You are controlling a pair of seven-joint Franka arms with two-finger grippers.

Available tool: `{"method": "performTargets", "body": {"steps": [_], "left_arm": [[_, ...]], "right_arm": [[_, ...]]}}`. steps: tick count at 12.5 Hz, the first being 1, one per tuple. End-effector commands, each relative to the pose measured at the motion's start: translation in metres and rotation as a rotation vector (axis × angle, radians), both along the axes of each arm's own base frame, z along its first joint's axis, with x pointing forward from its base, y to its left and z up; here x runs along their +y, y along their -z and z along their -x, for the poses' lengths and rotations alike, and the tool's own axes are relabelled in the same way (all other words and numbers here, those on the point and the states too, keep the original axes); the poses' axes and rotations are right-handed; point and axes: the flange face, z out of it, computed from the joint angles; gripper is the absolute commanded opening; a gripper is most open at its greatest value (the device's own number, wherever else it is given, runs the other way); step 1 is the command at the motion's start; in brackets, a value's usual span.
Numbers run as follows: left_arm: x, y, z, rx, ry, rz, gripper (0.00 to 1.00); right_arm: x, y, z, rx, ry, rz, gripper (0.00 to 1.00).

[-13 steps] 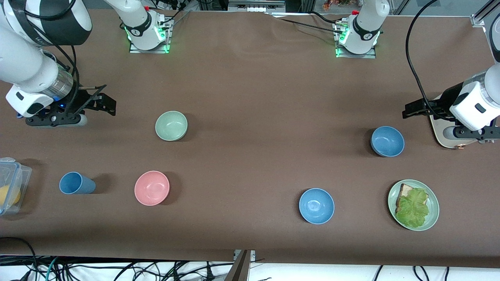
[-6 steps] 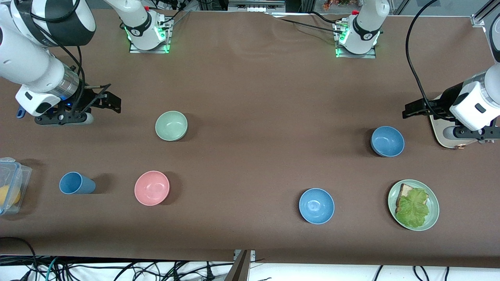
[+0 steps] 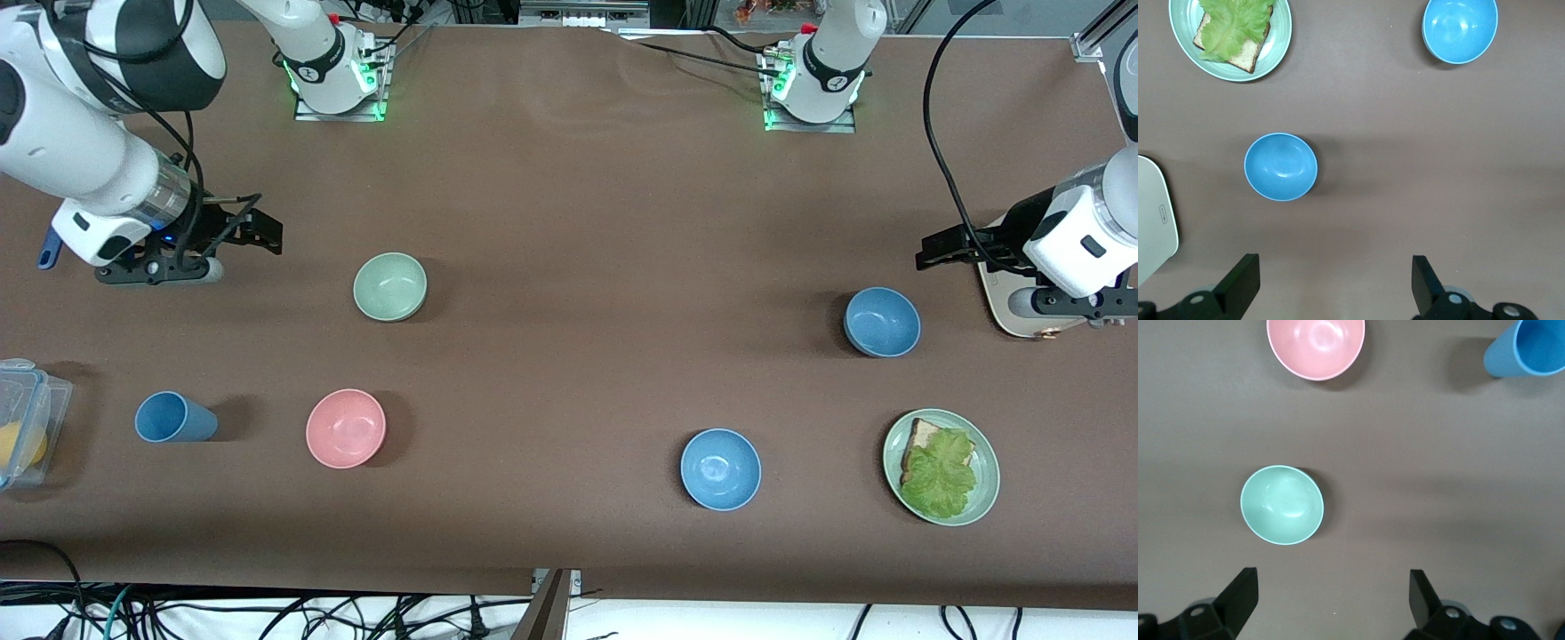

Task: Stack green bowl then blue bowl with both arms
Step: 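Reach the right gripper down to the rim of the pale green bowl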

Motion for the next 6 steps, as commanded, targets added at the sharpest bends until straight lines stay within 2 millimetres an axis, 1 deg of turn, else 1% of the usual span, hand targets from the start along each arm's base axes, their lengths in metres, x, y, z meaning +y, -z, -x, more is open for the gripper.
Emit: {"method": "performTargets", "body": {"steps": [1, 4, 5, 6], "left_arm": [[-0.002, -0.002, 0.001, 0.003, 0.0, -0.01, 1.0], [-0.002, -0.002, 0.001, 0.003, 0.0, -0.01, 1.0], [-0.002, -0.002, 0.002, 0.005, 0.0, -0.01, 1.0], [-0.002, -0.002, 0.002, 0.005, 0.0, -0.01, 1.0]], "right_arm": [[-0.006, 0.049, 0.033, -0.033, 0.018, -0.008, 1.0], [-0.006, 0.132, 0.059, -0.088, 0.018, -0.014, 1.0], [0.004, 0.161, 0.068, -0.103, 0.004, -0.018, 1.0], [0.015, 0.185, 0.075, -0.122, 0.012, -0.023, 1.0]]}}
